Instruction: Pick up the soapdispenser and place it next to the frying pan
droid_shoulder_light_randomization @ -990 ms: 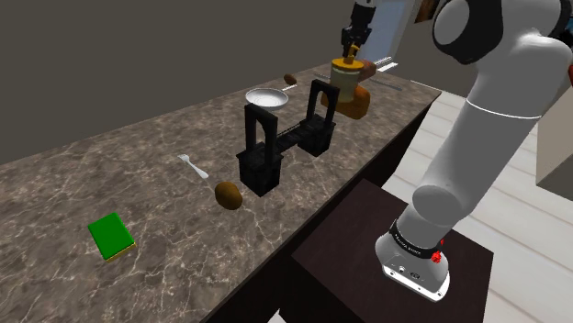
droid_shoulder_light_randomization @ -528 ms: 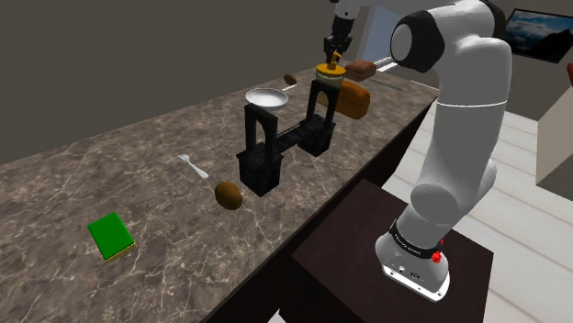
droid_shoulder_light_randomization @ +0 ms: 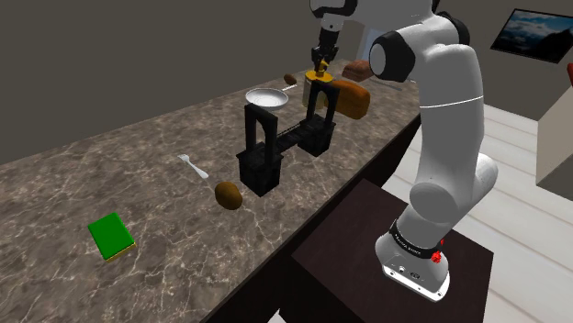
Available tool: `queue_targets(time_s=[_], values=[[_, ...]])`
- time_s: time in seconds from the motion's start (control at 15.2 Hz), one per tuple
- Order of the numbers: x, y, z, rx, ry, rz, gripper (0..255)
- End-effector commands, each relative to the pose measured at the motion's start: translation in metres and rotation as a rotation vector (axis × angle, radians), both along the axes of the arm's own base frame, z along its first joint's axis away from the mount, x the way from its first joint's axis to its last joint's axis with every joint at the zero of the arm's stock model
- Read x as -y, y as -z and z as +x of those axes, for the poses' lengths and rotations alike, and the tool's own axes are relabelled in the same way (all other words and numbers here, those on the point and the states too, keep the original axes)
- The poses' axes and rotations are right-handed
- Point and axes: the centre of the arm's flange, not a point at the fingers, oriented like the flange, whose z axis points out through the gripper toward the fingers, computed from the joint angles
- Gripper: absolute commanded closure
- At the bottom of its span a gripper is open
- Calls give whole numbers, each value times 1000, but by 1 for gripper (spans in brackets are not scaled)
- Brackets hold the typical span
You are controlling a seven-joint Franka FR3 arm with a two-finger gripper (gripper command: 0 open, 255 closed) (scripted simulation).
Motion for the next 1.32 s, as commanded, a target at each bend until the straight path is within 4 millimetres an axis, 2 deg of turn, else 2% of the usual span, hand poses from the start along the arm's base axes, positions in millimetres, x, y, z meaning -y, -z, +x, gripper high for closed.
queue_targets(time_s=[0.0, 0.92, 1.25], values=[[0, 11, 1, 1, 0, -1, 255], [0, 86, 1, 1, 0, -1, 255], [0, 86, 1, 1, 0, -1, 255]])
